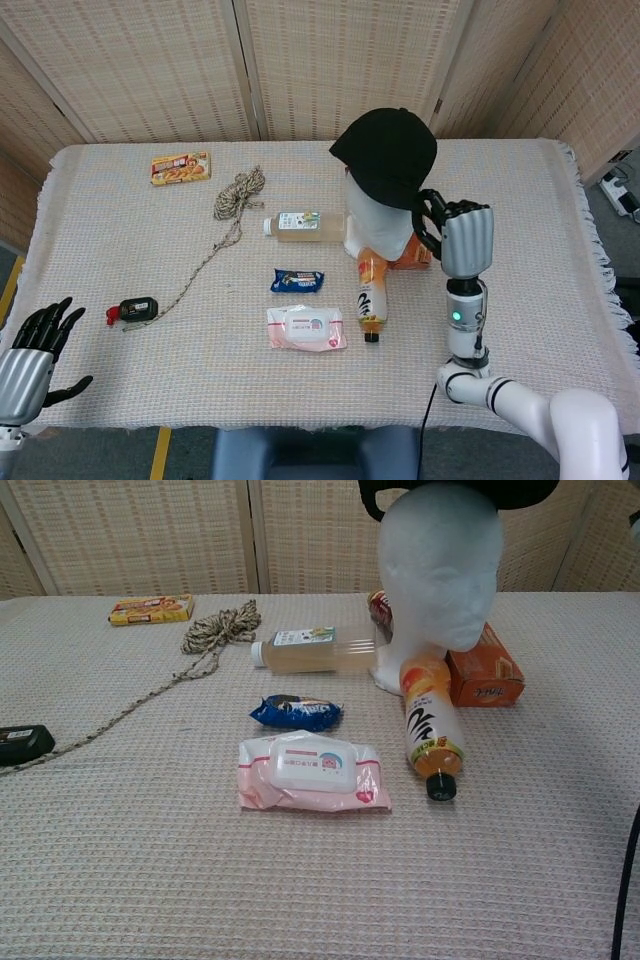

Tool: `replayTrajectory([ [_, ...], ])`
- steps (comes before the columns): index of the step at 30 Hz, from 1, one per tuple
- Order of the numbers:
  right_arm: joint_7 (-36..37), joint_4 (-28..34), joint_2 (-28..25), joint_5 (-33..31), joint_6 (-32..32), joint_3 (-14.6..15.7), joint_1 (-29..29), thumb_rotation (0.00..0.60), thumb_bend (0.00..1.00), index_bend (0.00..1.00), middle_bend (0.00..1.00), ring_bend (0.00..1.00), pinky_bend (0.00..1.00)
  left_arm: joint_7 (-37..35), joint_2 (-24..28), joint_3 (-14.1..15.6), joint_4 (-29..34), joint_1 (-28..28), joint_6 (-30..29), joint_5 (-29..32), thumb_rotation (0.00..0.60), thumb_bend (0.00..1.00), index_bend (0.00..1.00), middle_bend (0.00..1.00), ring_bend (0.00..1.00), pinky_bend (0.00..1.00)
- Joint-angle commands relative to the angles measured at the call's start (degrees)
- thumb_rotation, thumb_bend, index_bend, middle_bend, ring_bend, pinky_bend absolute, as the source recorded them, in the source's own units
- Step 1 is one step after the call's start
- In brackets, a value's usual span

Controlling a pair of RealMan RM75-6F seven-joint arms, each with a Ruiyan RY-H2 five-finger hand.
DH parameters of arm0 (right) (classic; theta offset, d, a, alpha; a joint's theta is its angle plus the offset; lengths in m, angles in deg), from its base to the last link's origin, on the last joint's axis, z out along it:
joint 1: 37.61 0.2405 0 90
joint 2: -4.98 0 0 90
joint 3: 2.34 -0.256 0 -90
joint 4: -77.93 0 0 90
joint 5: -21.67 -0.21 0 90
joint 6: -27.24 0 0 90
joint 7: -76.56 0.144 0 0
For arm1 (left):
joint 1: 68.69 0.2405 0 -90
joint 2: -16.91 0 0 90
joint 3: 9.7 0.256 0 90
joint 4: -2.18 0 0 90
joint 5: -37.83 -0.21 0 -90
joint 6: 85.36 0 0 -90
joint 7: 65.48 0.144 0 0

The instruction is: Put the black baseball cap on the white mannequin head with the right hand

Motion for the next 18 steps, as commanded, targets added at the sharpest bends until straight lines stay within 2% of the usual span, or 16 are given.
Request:
replayTrajectory([
  [1,-4.05,4.07,0.37,2.14,-0.02,2.7,-1.03,0.6,0.49,0.79,1.0,1.0,1.0,-0.03,0.05,0.33,0.16,0.13,-0.44,-0.73,0.6,0.08,0.13,0.0,0.0,0.13],
  [10,-4.95,4.52,-1.03,4.77,0.94,6.34,-5.87,0.6,0.49,0.79,1.0,1.0,1.0,-1.93,1.0,0.61,0.57,0.77,-2.21,-1.83,0.6,0.08,0.13,0.0,0.0,0.13],
  [18,-2.07,0.83,0.09,4.38,-0.35,6.76,-8.3,0.6,0.48,0.78,1.0,1.0,1.0,-1.75,1.09,0.87,0.68,0.99,-2.53,-2.4,0.6,0.08,0.13,0.0,0.0,0.13],
])
